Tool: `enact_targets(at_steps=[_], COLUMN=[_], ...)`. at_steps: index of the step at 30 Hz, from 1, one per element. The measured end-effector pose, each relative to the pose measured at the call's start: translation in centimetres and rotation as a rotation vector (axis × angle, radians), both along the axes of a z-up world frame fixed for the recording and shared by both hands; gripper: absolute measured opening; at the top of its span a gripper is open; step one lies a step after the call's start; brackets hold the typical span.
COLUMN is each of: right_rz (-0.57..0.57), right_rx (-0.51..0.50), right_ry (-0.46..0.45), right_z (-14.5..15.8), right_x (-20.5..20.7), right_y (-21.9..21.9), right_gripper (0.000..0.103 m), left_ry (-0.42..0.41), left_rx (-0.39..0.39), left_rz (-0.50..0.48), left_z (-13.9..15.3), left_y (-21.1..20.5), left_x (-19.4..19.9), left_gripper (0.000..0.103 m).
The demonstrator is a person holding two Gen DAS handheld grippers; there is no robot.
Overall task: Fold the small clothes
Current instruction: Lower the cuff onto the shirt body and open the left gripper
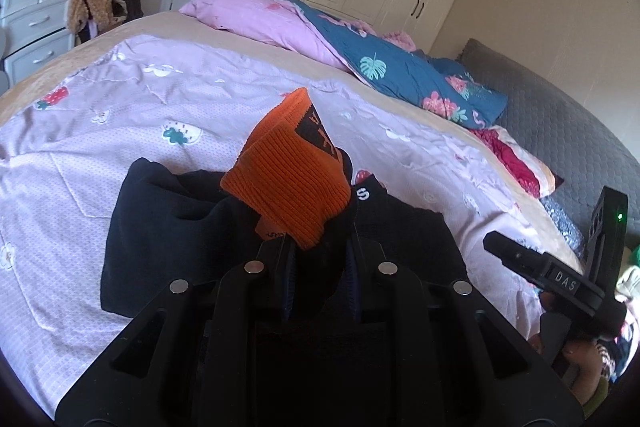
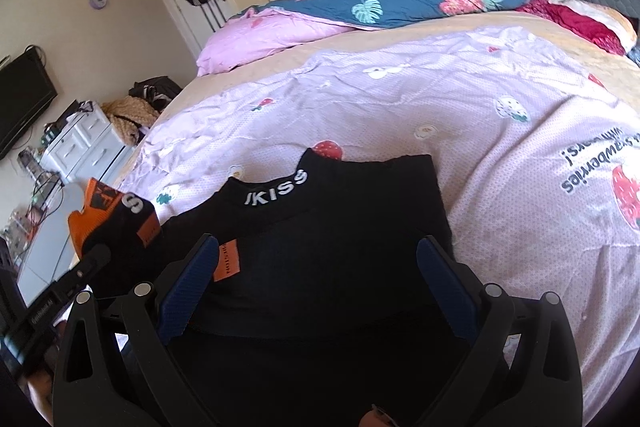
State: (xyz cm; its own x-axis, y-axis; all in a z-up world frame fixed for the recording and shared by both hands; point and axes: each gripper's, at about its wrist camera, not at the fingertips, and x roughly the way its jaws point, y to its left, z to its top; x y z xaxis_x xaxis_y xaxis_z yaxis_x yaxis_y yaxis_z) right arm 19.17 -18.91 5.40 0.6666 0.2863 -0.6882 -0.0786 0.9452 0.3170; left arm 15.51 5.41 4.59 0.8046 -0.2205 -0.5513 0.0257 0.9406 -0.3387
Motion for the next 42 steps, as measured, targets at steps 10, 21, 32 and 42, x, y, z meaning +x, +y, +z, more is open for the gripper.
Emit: enact_targets(at_steps=[10, 21, 32, 42], right_rz=[-0.085, -0.143, -0.048, 0.104], right_rx=[0.044, 0.062, 0.077, 0.087], right_ry=[0.032, 0.075, 0.140, 0.319], right_z=[-0.7, -1.7, -3.0, -7.5], right_x=[0.0, 0.1, 0.7, -0.8], right_y=[-2.9, -4.4, -2.8, 2.9], right_gripper=[0.098, 0.098, 0.098, 0.084], left_ry=[0.068, 0.151, 0.086, 0.114], left_rx=[0.096, 0.099, 0.118, 0.148], left_rz=[-0.103, -0.197, -0.180, 0.128], left_z=[-2.4, -4.8, -3.0, -2.3], left_y=[-3.1, -5.3, -4.4, 4.2], left_x=[1.3, 1.8, 1.1, 2.5], left_gripper=[0.013, 0.019, 0.064, 0.091])
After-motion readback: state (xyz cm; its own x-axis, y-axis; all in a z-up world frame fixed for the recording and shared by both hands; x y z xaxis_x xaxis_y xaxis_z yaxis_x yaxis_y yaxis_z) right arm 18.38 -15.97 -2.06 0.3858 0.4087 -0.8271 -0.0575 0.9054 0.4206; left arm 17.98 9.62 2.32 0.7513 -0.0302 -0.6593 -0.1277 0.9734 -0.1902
